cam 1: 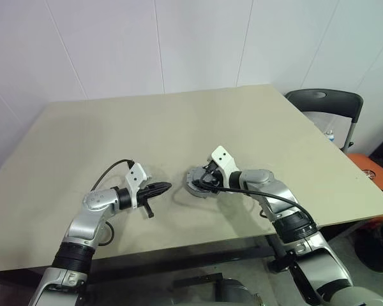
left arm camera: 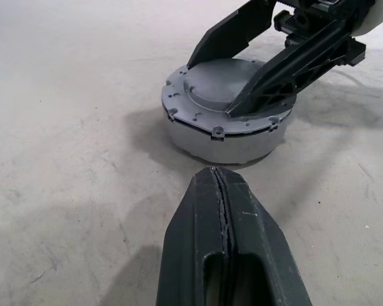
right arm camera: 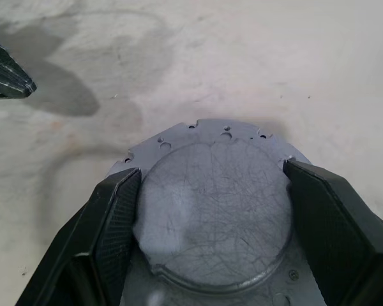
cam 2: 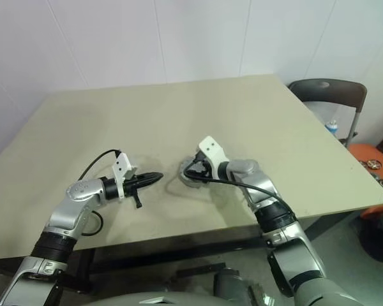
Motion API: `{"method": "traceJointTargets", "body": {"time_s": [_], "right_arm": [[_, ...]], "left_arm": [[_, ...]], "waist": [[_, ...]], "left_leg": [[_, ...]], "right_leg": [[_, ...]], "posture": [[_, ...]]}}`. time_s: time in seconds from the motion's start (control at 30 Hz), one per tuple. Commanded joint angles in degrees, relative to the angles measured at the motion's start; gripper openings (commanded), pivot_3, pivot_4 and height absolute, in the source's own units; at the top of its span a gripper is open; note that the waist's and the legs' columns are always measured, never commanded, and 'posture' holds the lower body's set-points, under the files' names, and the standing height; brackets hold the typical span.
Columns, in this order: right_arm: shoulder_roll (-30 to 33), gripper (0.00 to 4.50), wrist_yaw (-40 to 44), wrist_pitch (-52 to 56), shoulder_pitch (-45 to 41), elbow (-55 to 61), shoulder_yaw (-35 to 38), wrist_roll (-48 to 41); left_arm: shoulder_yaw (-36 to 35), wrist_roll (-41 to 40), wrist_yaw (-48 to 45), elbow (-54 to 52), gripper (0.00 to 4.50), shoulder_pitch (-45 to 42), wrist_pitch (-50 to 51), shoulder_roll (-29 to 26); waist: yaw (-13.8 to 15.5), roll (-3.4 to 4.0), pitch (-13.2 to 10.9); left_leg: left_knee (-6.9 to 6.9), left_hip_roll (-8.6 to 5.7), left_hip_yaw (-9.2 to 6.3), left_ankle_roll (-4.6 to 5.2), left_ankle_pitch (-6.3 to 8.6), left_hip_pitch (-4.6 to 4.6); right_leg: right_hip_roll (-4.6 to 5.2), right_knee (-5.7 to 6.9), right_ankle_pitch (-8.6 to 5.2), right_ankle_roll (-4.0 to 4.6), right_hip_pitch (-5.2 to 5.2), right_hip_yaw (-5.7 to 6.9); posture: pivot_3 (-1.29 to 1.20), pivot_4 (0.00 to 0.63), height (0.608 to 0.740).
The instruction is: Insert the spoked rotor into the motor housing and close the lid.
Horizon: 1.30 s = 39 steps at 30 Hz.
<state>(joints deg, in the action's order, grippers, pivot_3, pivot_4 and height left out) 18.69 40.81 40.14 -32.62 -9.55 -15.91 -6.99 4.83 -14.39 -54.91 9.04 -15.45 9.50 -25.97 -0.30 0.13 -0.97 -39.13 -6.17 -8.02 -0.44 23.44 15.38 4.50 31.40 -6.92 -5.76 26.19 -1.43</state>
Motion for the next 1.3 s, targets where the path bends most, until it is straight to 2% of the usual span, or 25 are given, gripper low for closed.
{"method": "traceJointTargets", "body": {"time_s": [0.03, 0.17, 0.27, 0.37, 0.8, 1.1, 1.3], "right_arm": [[1.13, 3.18, 0.34, 5.51, 1.87, -1.47, -2.58, 1.24], [0.58, 3.18, -0.65, 5.40, 2.25, -1.31, -1.76, 1.11], [0.10, 3.18, -1.76, 4.09, 2.33, -1.12, -0.91, 1.11], [-1.79, 3.18, -3.80, 0.73, 1.97, -1.66, 1.28, 0.47], [-4.00, 3.18, -7.03, -7.09, 0.17, -5.96, 3.44, 1.04], [-1.30, 3.18, -3.80, -1.76, 1.07, -5.16, -0.54, 2.11], [-0.89, 3.18, -4.12, -0.77, 1.66, -5.05, -0.55, 2.32]], "left_arm": [[-0.42, -0.29, 0.16, -0.56, 0.00, -1.54, -0.78, 0.23], [-0.35, -0.24, 0.29, -0.60, 0.00, -1.70, -0.76, 0.39], [-0.33, -0.20, 0.39, -0.60, 0.00, -1.71, -0.76, 0.40], [-0.14, -0.11, 0.48, -0.71, 0.00, -1.61, -0.63, 0.46], [0.20, 0.04, 0.44, -0.56, 0.00, -1.74, -0.46, 0.47], [0.11, 0.03, 0.47, -0.68, 0.00, -1.74, -0.33, 0.35], [0.19, 0.14, 0.62, -0.50, 0.00, -2.23, -0.35, 0.47]], "waist": [[-0.10, 0.00, 0.18], [-0.09, 0.04, 0.28], [-0.10, 0.06, 0.27], [-0.24, 0.07, 0.27], [-0.44, 0.17, 0.20], [-0.31, 0.18, 0.19], [-0.25, 0.19, 0.19]], "left_leg": [[0.00, 0.00, 0.00, 0.00, 0.00, -0.01], [0.02, 0.01, -0.01, 0.02, 0.01, -0.14], [0.08, 0.03, -0.01, 0.37, 0.21, -0.84], [0.09, 0.03, -0.01, 0.41, 0.23, -1.00], [0.08, 0.06, 0.00, 0.33, 0.19, -1.03], [0.08, 0.05, -0.01, 0.33, 0.19, -1.01], [0.11, 0.05, -0.03, 0.26, 0.15, -1.02]], "right_leg": [[0.00, 0.00, 0.00, 0.00, -0.01, 0.00], [-0.01, -0.02, 0.00, -0.01, -0.48, 0.01], [-0.02, -0.07, -0.05, -0.06, -1.08, 0.02], [-0.03, -0.08, -0.08, -0.11, -1.32, 0.02], [-0.05, 0.15, -0.08, -0.10, -1.26, 0.00], [-0.05, 0.15, -0.08, -0.10, -1.22, -0.01], [-0.05, -0.01, -0.09, -0.11, -1.20, 0.01]], "posture": [[0.00, 0.000, 0.740], [0.00, 0.000, 0.740], [0.00, 0.000, 0.740], [0.00, 0.000, 0.740], [0.00, 0.000, 0.740], [0.00, 0.000, 0.740], [0.00, 0.000, 0.740]]}}
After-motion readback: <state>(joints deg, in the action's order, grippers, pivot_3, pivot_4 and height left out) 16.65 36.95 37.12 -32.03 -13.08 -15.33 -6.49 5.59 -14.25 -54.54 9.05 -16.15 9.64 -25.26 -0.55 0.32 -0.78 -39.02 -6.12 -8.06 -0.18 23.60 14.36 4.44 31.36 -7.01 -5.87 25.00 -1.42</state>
